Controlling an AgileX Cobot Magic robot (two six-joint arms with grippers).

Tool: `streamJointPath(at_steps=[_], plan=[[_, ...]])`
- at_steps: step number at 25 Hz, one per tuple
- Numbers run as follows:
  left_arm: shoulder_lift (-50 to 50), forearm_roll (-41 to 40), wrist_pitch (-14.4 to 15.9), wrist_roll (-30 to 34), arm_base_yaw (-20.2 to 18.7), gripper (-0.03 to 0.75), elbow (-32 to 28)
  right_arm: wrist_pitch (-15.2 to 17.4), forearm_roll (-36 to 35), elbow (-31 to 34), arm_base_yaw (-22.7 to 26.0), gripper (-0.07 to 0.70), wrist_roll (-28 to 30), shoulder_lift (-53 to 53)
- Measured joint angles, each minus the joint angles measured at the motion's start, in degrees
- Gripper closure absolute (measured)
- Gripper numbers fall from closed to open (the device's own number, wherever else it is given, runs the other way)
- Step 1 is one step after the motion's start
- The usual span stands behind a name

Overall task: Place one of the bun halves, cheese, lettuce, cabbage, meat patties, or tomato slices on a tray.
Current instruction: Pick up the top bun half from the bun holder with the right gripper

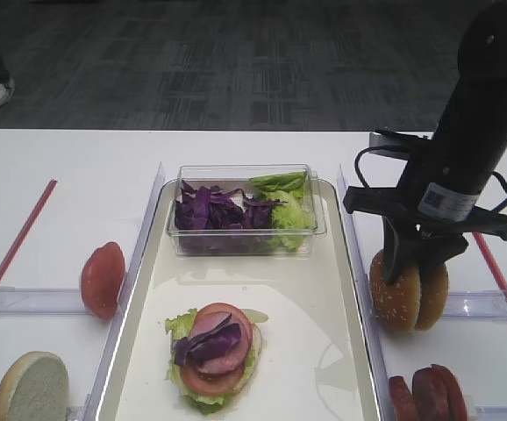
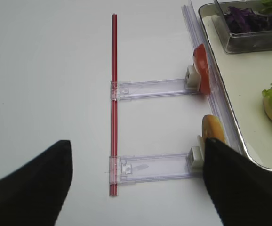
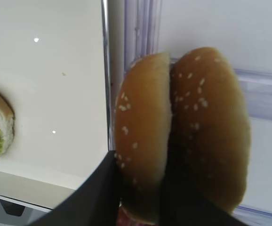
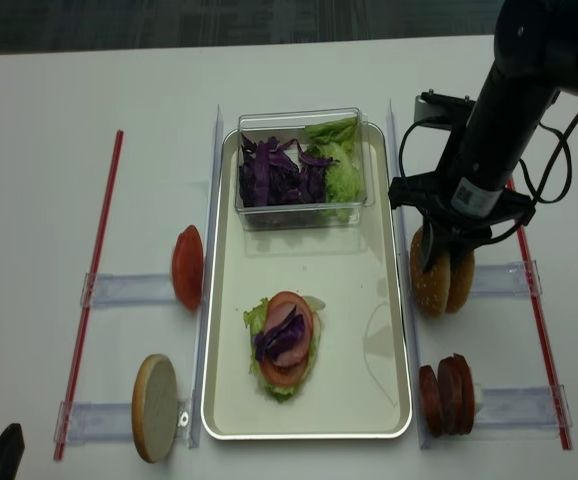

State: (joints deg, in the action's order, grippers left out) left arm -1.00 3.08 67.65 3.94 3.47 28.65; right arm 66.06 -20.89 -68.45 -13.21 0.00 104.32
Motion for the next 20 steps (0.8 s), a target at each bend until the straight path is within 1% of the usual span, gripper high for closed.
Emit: streamJointPath(at_steps=[9,14,20], plan=[[0.0,0.0,0.0,0.0,0.0,0.176,0.0,-0.1,0.0,0.0,0.0,0.418,0.0,0.0],[0.0,0.0,0.0,0.0,0.0,0.176,0.0,-0.1,0.0,0.0,0.0,0.451,0.0,0.0],[0.0,0.0,0.0,0.0,0.0,0.176,0.0,-0.1,0.0,0.0,0.0,0.459,0.0,0.0]])
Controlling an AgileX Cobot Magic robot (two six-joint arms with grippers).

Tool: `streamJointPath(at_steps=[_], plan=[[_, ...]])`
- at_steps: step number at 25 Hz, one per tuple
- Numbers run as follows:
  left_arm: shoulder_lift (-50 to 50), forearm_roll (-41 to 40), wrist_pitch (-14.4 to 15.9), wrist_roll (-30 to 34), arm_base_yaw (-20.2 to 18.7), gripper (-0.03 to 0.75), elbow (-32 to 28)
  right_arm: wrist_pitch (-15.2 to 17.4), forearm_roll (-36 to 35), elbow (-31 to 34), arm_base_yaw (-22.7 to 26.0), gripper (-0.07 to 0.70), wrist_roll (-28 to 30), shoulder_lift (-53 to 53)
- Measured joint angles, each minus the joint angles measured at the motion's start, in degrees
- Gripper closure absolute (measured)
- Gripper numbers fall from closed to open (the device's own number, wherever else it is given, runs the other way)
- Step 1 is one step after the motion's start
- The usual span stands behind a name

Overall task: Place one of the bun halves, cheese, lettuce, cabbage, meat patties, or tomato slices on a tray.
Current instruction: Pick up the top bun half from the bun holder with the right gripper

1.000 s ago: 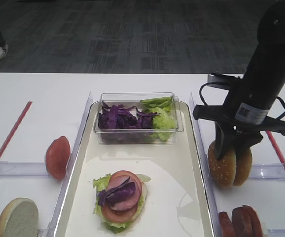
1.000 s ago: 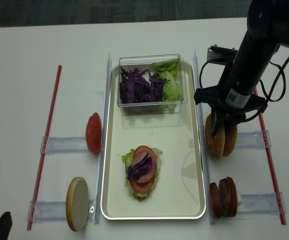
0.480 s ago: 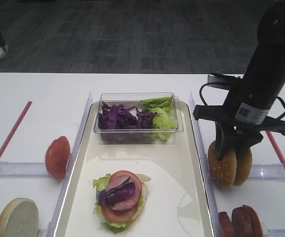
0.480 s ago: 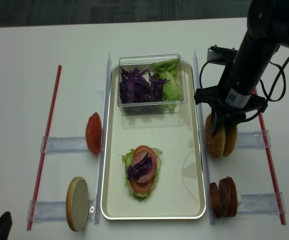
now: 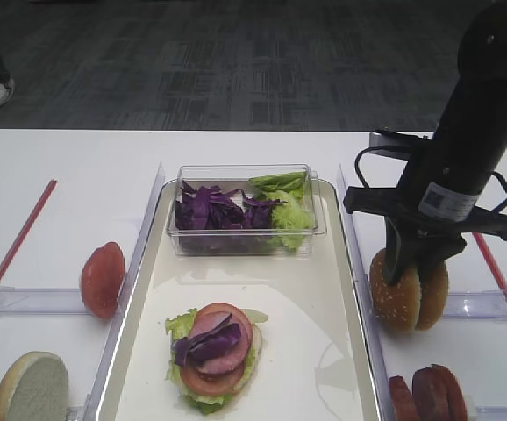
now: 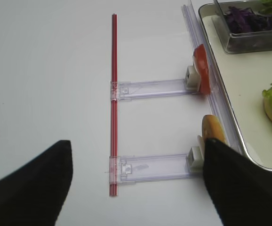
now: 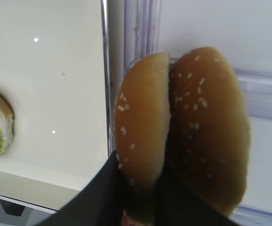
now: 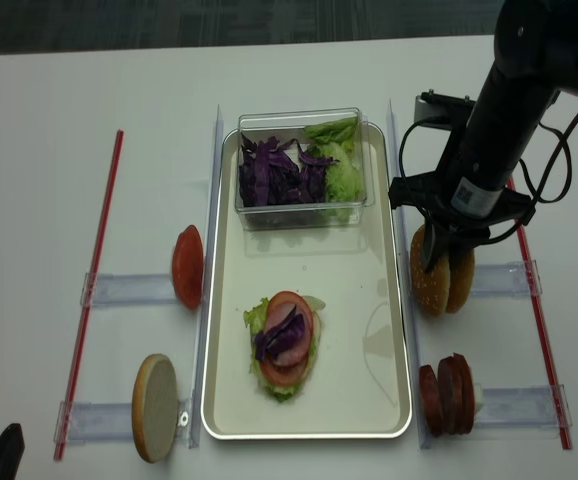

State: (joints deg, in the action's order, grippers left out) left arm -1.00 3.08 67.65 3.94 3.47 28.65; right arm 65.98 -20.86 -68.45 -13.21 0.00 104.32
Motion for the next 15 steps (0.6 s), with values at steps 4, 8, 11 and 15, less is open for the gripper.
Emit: streamJointPath(at_steps=[4,8,11,15], plan=[[0.0,0.0,0.0,0.0,0.0,0.176,0.0,0.0,0.1,0.0,0.0,0.460,0.0,-0.1],[0.0,0.0,0.0,0.0,0.0,0.176,0.0,0.1,0.1,0.0,0.0,0.460,0.0,-1.1],[0.0,0.0,0.0,0.0,0.0,0.176,0.0,0.5,0.1,0.0,0.0,0.460,0.0,-1.9],[0.0,0.0,0.0,0.0,0.0,0.176,0.0,0.7,0.0,0.0,0.0,0.460,0.0,-2.9]])
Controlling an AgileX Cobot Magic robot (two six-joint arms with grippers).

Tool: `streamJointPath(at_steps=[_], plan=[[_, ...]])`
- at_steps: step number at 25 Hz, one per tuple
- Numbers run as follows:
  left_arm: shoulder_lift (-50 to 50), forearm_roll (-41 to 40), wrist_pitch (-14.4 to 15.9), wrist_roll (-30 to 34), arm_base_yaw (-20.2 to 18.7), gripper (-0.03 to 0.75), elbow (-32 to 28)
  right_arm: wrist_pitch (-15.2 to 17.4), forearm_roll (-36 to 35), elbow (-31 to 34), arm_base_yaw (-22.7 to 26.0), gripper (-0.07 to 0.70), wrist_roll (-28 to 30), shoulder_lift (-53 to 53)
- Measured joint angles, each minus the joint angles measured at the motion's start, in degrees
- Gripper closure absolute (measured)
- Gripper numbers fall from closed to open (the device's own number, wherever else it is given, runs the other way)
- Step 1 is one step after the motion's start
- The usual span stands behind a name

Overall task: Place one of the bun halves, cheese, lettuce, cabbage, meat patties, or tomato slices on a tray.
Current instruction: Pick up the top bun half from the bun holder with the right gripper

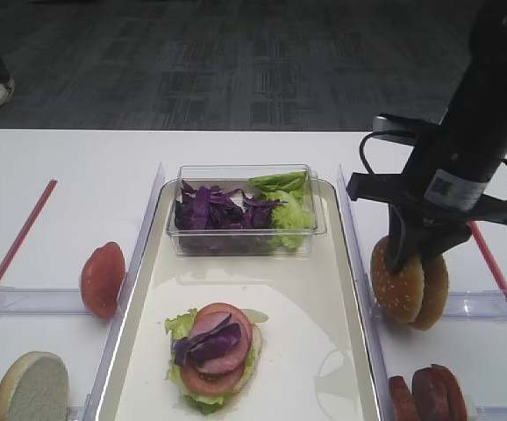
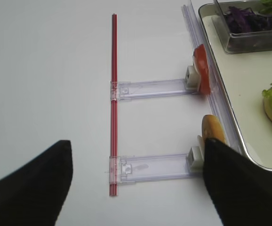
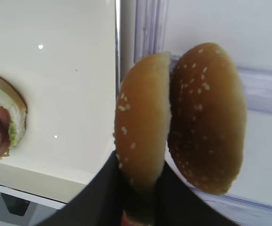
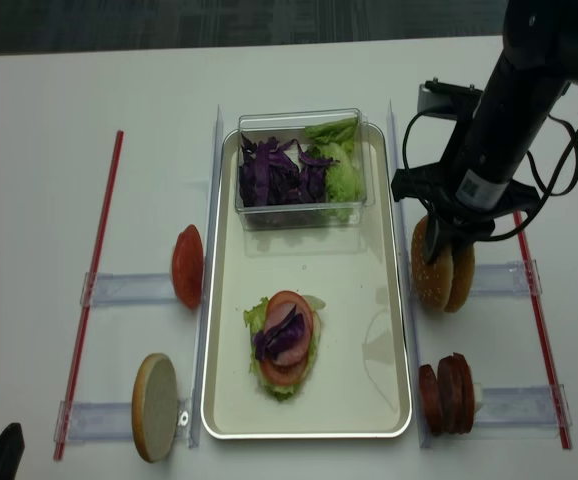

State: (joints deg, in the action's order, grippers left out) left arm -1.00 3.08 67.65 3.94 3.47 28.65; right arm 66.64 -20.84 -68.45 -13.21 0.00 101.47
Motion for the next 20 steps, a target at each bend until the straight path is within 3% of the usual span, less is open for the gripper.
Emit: streamJointPath(at_steps=[20], plan=[[0.0,0.0,0.0,0.0,0.0,0.176,0.0,2.4,-0.7,0.0,0.0,0.463,0.0,-7.9]])
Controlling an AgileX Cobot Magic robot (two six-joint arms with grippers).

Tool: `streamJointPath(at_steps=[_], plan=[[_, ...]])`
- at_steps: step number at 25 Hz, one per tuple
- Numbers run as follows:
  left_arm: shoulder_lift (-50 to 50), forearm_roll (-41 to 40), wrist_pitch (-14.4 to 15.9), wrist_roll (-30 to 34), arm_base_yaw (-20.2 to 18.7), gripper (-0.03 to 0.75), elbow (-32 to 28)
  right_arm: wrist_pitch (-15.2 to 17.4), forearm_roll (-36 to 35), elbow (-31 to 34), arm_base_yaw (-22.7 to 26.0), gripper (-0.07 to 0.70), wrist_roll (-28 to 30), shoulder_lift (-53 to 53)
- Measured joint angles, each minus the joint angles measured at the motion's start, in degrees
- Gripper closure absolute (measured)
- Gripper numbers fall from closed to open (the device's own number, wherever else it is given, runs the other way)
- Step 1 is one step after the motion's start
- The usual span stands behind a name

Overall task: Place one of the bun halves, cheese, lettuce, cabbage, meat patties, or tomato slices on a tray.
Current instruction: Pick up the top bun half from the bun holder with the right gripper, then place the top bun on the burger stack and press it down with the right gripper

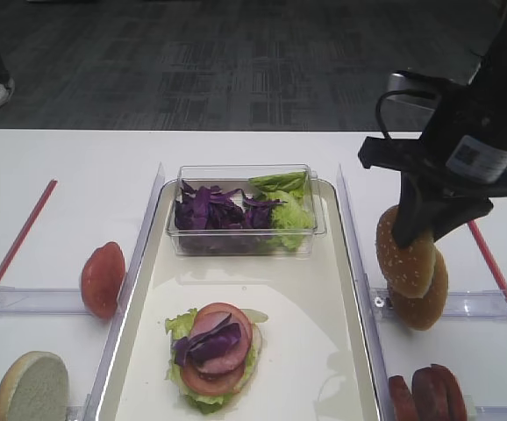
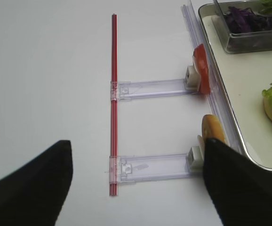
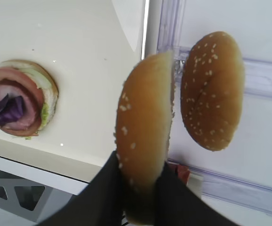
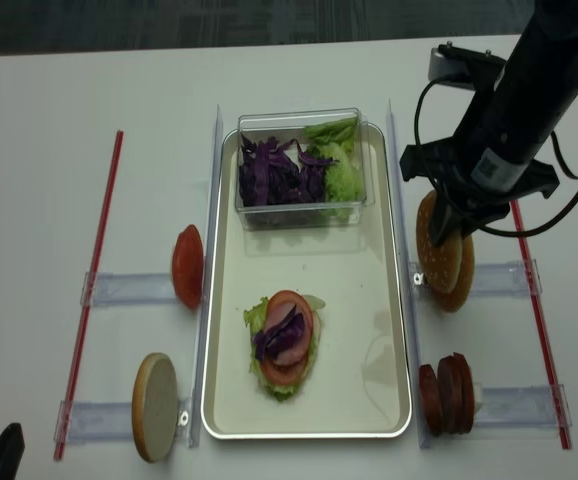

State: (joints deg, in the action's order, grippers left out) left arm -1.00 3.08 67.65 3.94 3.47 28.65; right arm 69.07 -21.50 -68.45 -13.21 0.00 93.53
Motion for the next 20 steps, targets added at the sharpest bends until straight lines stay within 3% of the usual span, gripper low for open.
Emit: streamJointPath(at_steps=[4,11,14,20], plan=[[0.0,0.0,0.0,0.0,0.0,0.176,0.0,-0.8,-3.2,2.3,0.0,0.463,1.6,-2.8],[0.0,0.0,0.0,0.0,0.0,0.176,0.0,-7.9,-17.9,13.7,0.0,0.463,12.0,-9.0],[0.0,0.0,0.0,0.0,0.0,0.176,0.0,-9.6,-25.2,17.7,0.0,0.463,17.6,-10.1],[0.0,0.0,0.0,0.0,0.0,0.176,0.0,-10.7,-45.5,26.1,0.0,0.463,35.0,-10.1]])
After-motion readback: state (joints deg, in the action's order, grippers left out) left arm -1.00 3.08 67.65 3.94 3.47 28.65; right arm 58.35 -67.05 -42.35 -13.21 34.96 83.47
